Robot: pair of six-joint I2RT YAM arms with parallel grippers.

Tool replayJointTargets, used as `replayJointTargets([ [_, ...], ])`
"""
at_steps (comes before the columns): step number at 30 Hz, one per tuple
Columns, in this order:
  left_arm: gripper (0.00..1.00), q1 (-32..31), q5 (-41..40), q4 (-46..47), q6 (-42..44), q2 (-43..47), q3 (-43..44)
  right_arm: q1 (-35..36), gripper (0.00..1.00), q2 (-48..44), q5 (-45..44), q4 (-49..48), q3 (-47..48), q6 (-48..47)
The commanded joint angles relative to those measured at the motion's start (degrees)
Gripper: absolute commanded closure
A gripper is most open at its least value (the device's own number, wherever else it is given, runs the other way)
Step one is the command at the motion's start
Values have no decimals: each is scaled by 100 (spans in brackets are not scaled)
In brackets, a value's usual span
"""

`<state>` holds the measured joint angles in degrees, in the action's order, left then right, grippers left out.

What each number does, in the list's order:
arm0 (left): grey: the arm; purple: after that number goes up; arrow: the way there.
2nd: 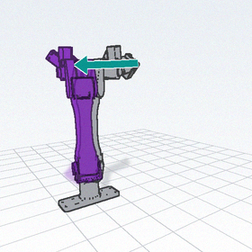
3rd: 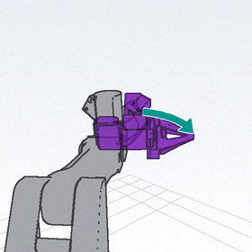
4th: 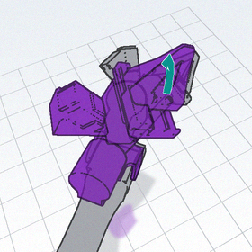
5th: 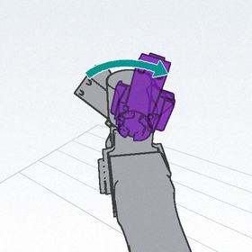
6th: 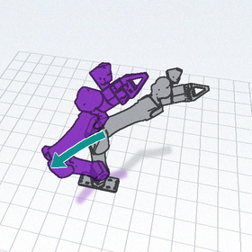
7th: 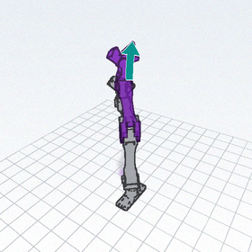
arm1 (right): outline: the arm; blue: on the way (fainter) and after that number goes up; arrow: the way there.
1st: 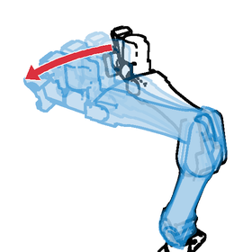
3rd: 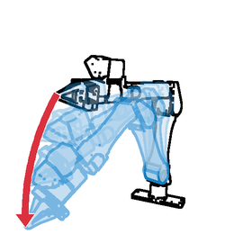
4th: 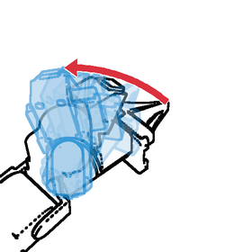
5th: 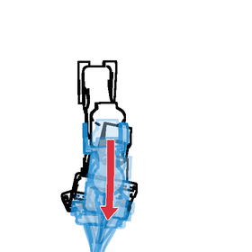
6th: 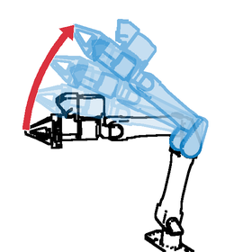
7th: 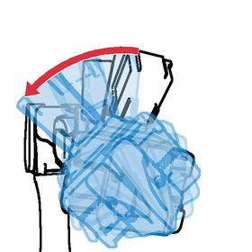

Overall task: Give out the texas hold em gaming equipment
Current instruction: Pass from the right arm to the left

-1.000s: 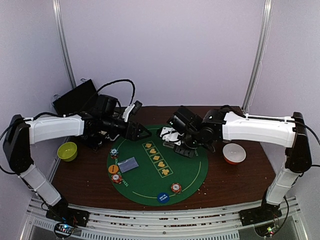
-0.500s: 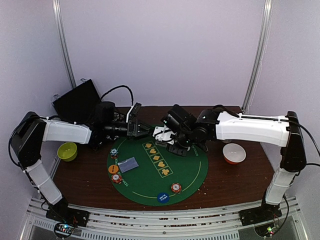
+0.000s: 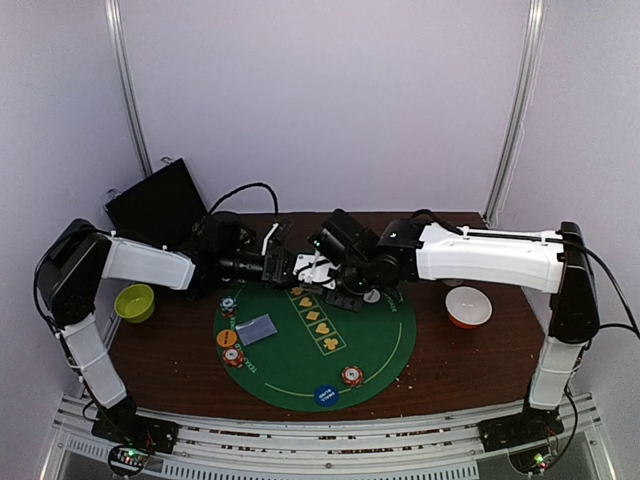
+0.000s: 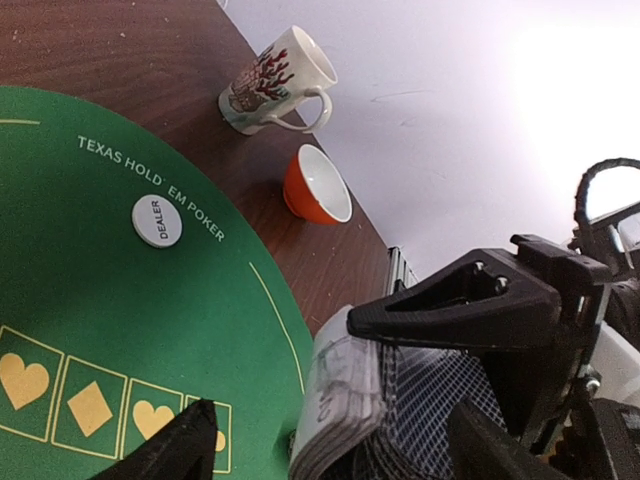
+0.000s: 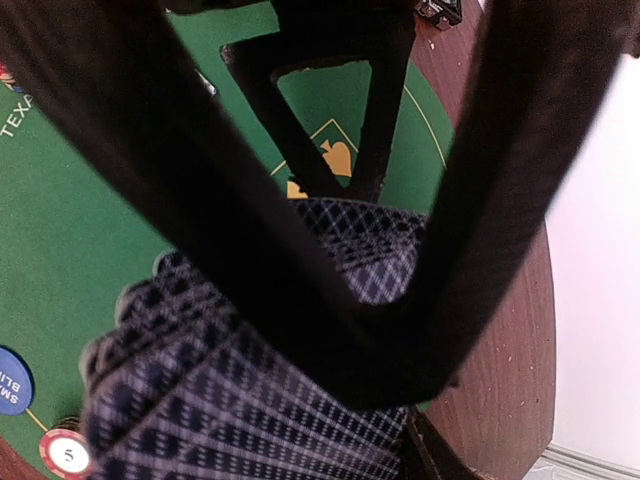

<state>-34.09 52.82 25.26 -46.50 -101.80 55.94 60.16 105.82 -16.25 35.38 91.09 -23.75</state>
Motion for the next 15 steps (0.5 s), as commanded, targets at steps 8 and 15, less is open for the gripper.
replayJointTargets([
  [8,52,-95,474,111,212,-195,245,73,59,196,-231,-162,255,-126],
  [15,99,-99,836,285,288,31,118,60,60,286,-407,-232,334,-160],
])
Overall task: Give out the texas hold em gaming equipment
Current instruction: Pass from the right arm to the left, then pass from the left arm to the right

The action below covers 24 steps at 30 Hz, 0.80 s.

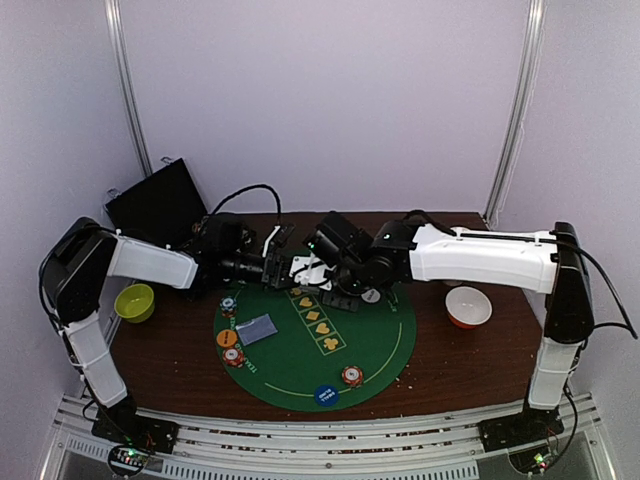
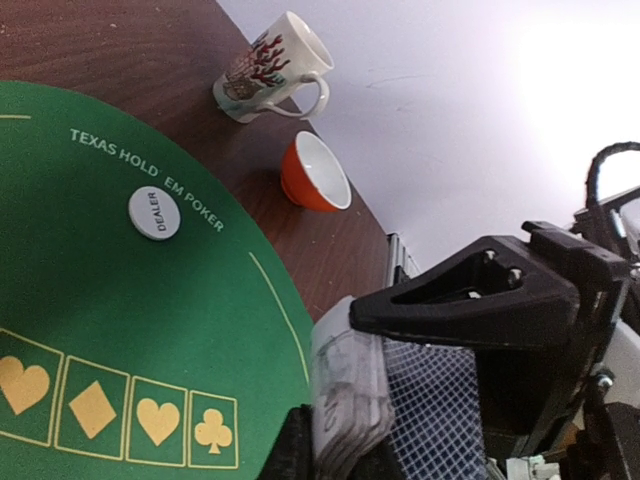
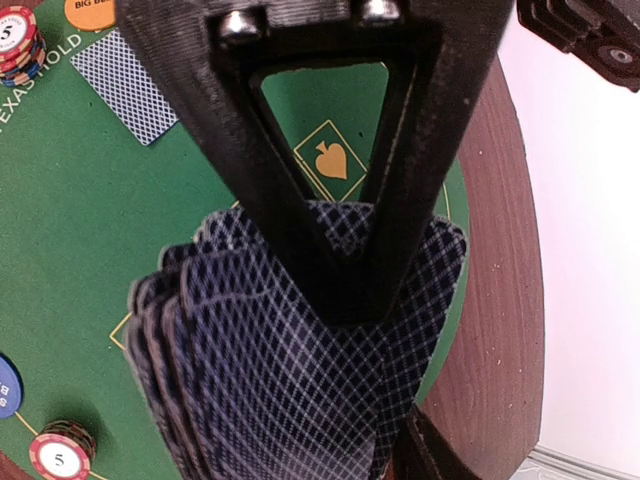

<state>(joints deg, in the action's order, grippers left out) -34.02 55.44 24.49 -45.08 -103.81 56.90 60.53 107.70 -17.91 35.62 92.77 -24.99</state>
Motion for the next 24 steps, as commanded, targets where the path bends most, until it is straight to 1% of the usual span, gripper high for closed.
replayJointTargets([
  [1,100,-106,591,357,163,280,-6,26,60,103,-265,-272,148,-40],
  [4,100,-106,615,339,248,417,-60,20,59,94,-253,-341,124,-26],
  [5,100,-105,577,325,279,456,-71,20,53,81,-218,-357,120,-5],
  [6,100,-107,523,276,320,491,-65,18,38,50,-162,-383,95,21],
  [7,100,-111,482,201,380,517,-50,2,16,14,-48,-411,67,46],
  [8,100,-106,414,42,522,543,-11,-26,2,-46,177,-428,14,66],
  [9,100,-105,297,-190,734,573,42,-65,0,-109,415,-480,-50,107],
  [12,100,-101,87,-776,1284,707,165,-227,0,-394,1244,-711,-366,185],
  [14,100,-105,60,-959,1499,761,221,-262,0,-501,1514,-823,-538,99],
  [17,100,-101,58,-1188,1719,774,280,-264,0,-440,1602,-849,-503,64],
  [20,100,-103,102,-1283,1781,777,280,-274,1,-364,1433,-781,-405,30],
  [23,100,-100,120,-1289,1783,784,255,-273,8,-414,1276,-900,-521,-93],
  [24,100,-96,135,-1285,1778,789,248,-277,13,-436,1261,-933,-557,-120],
])
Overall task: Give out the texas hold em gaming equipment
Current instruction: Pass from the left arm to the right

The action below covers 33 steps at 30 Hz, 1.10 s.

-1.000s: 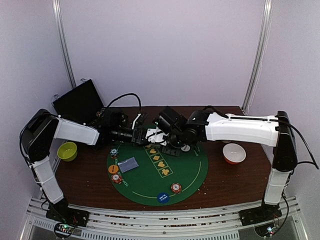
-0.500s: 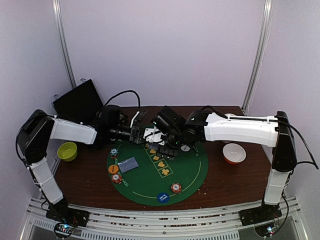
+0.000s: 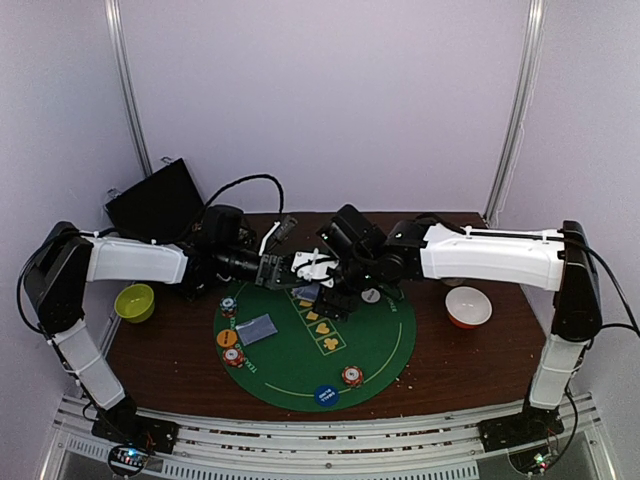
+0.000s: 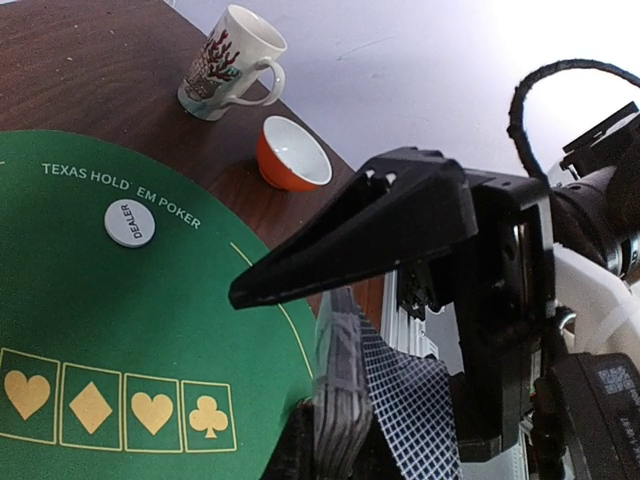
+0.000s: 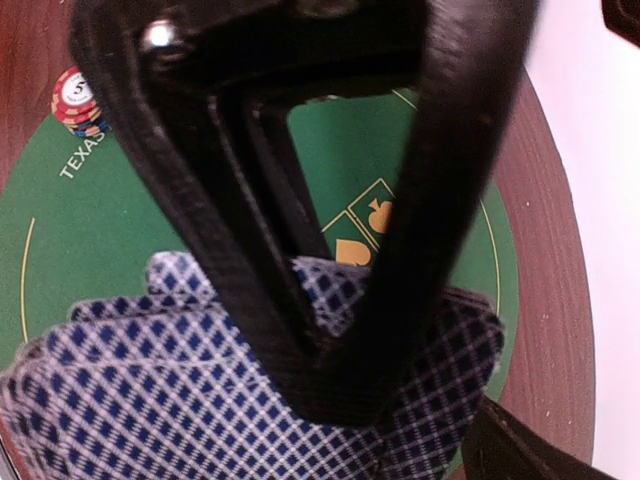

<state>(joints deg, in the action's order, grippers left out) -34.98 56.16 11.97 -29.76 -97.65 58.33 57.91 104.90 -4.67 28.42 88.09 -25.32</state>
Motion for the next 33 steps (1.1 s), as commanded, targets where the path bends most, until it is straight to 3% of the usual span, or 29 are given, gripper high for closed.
replayJointTargets([
  [1,100,-3,102,5,232,168,103,-10,18,-164,-69,-242,-118,-101],
  [6,94,-9,392,453,-114,117,98,-16,21,4,-118,-301,-16,-104],
  [10,85,-25,677,804,-414,76,-6,-27,37,53,-491,-524,-31,-81],
  [15,76,-23,690,908,-511,71,-135,-39,45,83,-540,-628,28,-155],
  [20,61,-67,648,939,-515,47,-114,-35,48,159,-542,-578,95,-183],
  [23,57,-131,659,920,-516,-26,-72,-27,48,174,-552,-566,118,-192],
  [27,59,-230,762,657,-384,-130,39,-32,48,179,-618,-609,129,-171],
  [30,94,-235,696,368,-113,-56,60,-37,48,180,-643,-654,118,-157],
  [31,100,-237,642,341,-69,-16,38,-34,46,180,-648,-643,119,-151],
  [33,100,-235,572,329,-24,27,7,-39,41,147,-634,-606,109,-99],
])
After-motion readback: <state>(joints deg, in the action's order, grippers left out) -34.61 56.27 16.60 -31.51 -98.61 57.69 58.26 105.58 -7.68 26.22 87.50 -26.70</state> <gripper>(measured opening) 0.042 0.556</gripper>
